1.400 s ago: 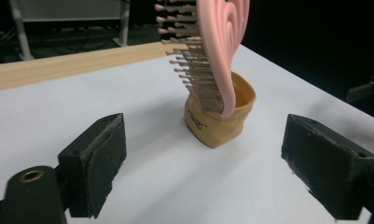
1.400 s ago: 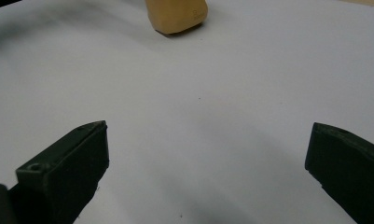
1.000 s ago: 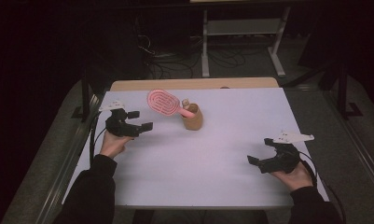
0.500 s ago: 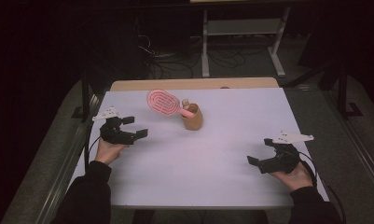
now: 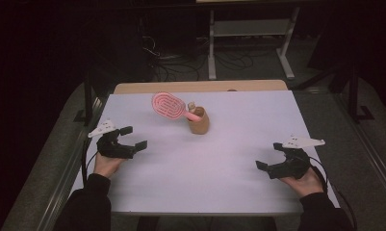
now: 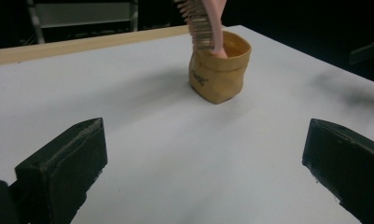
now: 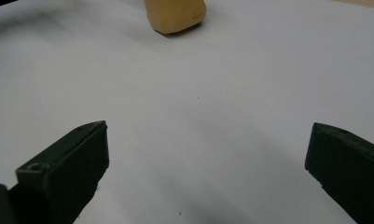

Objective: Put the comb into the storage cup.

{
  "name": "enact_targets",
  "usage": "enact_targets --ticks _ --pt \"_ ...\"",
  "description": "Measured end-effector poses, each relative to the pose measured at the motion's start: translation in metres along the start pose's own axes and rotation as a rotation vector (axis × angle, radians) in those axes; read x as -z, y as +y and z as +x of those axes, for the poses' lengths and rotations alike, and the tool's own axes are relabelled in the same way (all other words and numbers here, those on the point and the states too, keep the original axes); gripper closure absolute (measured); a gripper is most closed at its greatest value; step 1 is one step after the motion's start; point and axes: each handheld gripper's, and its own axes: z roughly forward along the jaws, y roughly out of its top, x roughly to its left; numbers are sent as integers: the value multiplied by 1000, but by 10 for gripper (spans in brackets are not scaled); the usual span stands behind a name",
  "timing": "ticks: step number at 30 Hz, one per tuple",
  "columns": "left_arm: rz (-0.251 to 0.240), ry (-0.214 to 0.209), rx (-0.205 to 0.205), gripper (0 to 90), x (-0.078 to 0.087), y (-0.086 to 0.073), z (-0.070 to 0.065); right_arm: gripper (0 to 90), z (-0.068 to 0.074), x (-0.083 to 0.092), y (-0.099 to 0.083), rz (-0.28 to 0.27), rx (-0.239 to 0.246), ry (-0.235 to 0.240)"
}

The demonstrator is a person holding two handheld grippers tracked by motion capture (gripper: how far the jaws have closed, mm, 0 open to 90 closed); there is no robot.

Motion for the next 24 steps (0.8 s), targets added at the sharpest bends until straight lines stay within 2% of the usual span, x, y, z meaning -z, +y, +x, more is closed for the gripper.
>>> enact_targets --ticks 5,11,15,19,24 --pt "-47 34 30 0 11 -12 3 0 -1 0 0 -4 -1 1" --pt "-61 92 12 0 26 -22 3 0 -1 1 -2 -3 -4 0" --pt "-40 122 -22 0 35 -28 2 0 -2 1 -3 -5 -11 0" --pt "-33 132 -40 0 42 -33 3 0 -3 2 -4 -9 -20 0" --pt "-51 130 -27 0 47 -34 5 0 -5 4 -5 -21 -30 -4"
